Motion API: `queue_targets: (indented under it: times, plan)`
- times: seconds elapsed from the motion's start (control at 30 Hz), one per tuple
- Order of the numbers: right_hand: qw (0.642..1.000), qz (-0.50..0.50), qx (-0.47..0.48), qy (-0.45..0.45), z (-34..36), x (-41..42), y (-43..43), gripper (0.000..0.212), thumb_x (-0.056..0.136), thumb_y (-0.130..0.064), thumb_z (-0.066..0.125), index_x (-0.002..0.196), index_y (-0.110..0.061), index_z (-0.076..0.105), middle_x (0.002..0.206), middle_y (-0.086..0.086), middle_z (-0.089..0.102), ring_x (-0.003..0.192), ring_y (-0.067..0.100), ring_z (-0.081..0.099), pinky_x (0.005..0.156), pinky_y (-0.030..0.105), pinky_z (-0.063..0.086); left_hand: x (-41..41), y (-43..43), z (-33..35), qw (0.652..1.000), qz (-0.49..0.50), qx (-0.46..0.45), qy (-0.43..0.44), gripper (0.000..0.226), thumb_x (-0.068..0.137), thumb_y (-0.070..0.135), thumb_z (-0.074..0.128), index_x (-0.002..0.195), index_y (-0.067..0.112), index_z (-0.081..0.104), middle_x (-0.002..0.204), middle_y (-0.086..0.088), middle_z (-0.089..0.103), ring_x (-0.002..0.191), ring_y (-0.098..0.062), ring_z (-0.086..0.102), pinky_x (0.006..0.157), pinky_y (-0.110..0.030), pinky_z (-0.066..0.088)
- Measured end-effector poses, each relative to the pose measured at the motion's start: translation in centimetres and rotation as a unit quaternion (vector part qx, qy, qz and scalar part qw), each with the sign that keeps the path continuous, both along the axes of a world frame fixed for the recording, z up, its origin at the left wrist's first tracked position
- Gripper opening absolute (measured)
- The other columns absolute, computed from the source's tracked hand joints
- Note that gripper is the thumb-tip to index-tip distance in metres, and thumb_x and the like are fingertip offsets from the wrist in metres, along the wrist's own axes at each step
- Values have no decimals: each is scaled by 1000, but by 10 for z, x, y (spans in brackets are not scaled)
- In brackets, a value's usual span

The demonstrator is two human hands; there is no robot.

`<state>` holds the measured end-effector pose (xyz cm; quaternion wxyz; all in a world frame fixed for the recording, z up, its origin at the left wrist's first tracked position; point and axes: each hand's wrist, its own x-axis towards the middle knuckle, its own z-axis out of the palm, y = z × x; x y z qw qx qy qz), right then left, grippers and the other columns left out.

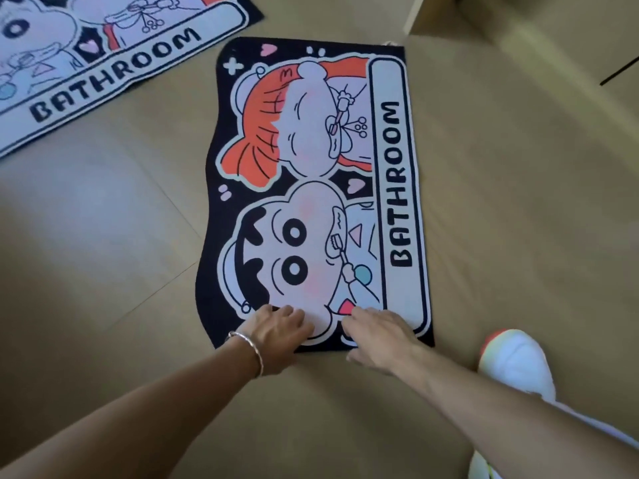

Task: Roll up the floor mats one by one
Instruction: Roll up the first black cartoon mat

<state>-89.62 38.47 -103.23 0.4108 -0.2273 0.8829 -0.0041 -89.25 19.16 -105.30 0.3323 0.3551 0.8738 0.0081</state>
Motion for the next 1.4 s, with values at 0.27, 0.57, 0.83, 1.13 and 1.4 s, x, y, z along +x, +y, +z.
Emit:
queue_targets:
  times: [0.27, 0.57, 0.83, 1.13, 1.4]
  plan:
    - [998, -43, -46, 11, -2, -8, 5, 35, 101, -39, 29, 106, -16, 55, 106, 1, 54, 92, 19, 50, 83, 34, 40, -17, -5, 2, 991, 132, 26, -21, 12, 96, 19, 35, 101, 17, 46, 96, -1, 59, 78, -23, 53, 64, -35, 38]
    - [984, -61, -126, 112, -13, -4, 13, 15, 94, -15, 52, 108, -21, 48, 91, -4, 54, 67, 19, 47, 68, 30, 35, -11, -5, -2, 992, 118, 6, 51, 32, 88, 3, 44, 117, 17, 40, 98, -2, 52, 89, -22, 53, 59, -33, 37]
    - [983, 32, -88, 156, -26, 3, 23, 35, 59, -28, 88, 86, -20, 67, 83, -2, 57, 72, 19, 55, 62, 31, 46, -1, -12, -9, 980, -35, 40, 193, 13, 64, 9, 68, 71, 13, 58, 69, -2, 48, 59, -20, 44, 50, -30, 37]
    - [984, -56, -118, 118, -32, -3, 23, 26, 86, -3, 59, 107, -18, 62, 93, -2, 58, 83, 19, 54, 67, 29, 44, -13, -4, -5, 984, 169, 21, 54, 18, 98, 27, 38, 110, 20, 49, 94, 1, 64, 89, -23, 60, 66, -32, 41]
    - [980, -91, -113, 138, -34, -13, 18, 16, 96, -9, 47, 109, -16, 54, 99, 0, 54, 92, 21, 53, 70, 29, 40, -21, -6, -14, 978, 173, 51, 102, 12, 88, 15, 57, 97, 21, 54, 80, 4, 56, 74, -18, 53, 52, -29, 30]
